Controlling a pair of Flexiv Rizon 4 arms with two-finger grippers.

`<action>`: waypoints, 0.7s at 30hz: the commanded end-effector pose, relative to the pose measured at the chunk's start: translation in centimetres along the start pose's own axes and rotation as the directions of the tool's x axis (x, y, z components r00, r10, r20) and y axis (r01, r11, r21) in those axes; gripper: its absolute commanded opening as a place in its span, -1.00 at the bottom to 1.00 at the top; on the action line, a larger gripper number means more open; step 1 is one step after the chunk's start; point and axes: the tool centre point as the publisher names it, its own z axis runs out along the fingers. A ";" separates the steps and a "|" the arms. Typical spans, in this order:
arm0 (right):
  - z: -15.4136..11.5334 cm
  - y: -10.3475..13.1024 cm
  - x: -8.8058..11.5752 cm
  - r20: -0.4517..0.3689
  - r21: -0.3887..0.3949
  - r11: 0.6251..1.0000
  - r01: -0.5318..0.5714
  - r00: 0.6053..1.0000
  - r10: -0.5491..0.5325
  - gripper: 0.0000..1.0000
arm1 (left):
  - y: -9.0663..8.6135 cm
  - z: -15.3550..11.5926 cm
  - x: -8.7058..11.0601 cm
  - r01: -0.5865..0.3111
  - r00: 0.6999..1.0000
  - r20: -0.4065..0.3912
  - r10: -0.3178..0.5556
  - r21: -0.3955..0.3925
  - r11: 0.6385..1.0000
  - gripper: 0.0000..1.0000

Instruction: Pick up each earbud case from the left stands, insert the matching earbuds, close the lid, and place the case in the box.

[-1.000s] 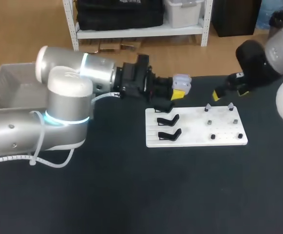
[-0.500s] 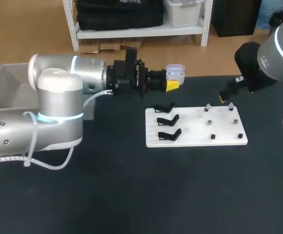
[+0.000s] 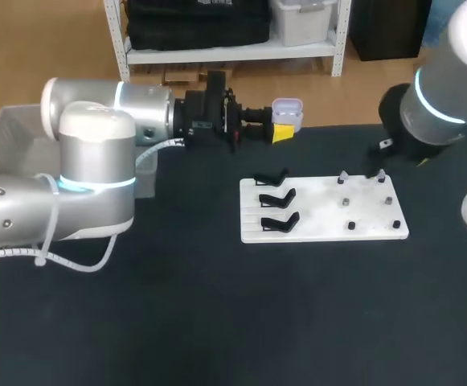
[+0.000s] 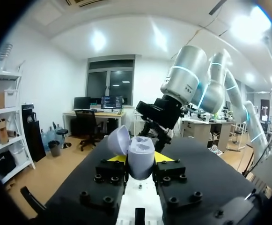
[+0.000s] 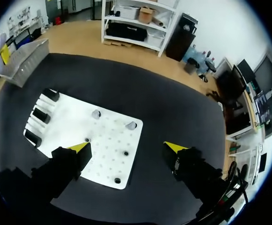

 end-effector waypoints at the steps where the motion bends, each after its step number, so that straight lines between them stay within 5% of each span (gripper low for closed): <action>1: 1.8 0.1 -1.0 -0.023 0.014 1.000 -0.013 1.000 0.013 1.00 | -0.4 -0.1 0.0 -0.001 1.000 0.005 0.001 -0.015 1.000 -1.00; 11: 3.3 -0.5 -1.4 -0.063 0.045 0.999 -0.018 0.998 0.021 1.00 | -0.6 -1.1 -1.2 -0.001 0.999 0.052 0.002 -0.010 1.000 -1.00; 13: 3.6 -0.5 -1.4 -0.074 0.050 0.998 -0.025 0.997 0.029 0.63 | -0.8 -1.3 -1.2 0.001 0.998 0.056 -0.001 -0.004 1.000 -1.00; 17: 4.1 -0.6 -1.2 -0.097 0.085 0.996 -0.039 0.994 0.047 0.53 | -0.8 -1.3 -1.2 0.001 0.998 0.056 -0.001 -0.004 1.000 -1.00; 21: 4.6 -0.7 -0.8 -0.115 0.120 0.992 -0.048 0.991 0.062 0.18 | -0.8 -1.3 -1.2 0.001 0.998 0.056 -0.001 -0.004 1.000 -1.00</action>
